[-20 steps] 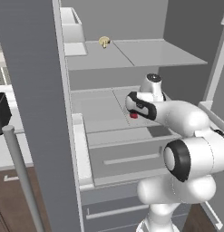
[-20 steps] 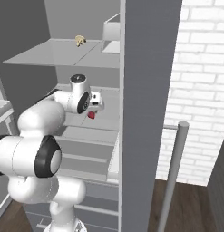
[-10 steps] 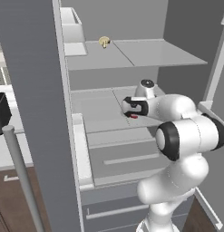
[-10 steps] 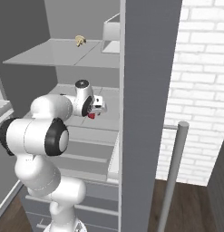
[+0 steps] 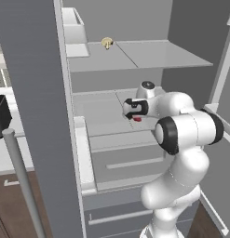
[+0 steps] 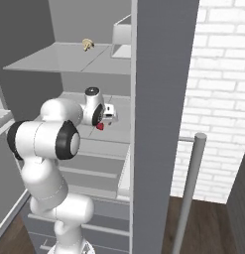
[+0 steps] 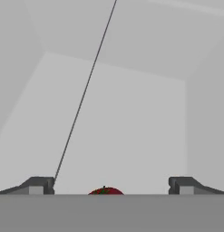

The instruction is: Take the strawberry from the fridge and place it on top of the pancake, located on the dining counter.

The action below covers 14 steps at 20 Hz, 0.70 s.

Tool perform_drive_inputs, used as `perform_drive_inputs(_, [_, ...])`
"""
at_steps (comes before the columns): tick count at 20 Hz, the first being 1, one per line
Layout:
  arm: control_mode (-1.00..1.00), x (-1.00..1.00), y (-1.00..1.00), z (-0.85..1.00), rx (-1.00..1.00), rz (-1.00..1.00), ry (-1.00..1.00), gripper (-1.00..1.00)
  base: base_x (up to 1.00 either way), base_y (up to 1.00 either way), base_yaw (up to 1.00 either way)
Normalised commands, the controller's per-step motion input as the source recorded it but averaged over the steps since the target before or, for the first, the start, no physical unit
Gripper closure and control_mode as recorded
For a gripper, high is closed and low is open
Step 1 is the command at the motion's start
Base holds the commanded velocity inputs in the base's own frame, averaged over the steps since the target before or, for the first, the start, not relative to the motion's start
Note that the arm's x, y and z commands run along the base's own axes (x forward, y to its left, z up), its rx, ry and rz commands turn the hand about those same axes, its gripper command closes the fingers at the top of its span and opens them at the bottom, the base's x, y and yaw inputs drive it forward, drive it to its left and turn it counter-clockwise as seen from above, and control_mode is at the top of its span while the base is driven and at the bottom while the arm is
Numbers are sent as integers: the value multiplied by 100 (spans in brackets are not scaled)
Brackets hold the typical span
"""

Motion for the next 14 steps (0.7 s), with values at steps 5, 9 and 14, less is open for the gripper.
perform_drive_inputs(5, [-100, -5, 0, -20, 0, 0, 0, -100, 0, 0, 0])
perform_drive_inputs(9, [-100, 0, 0, -26, 0, 0, 0, -100, 0, 0, 0])
perform_drive_inputs(14, [-100, -7, 0, -27, 0, 0, 0, -100, 0, 0, 0])
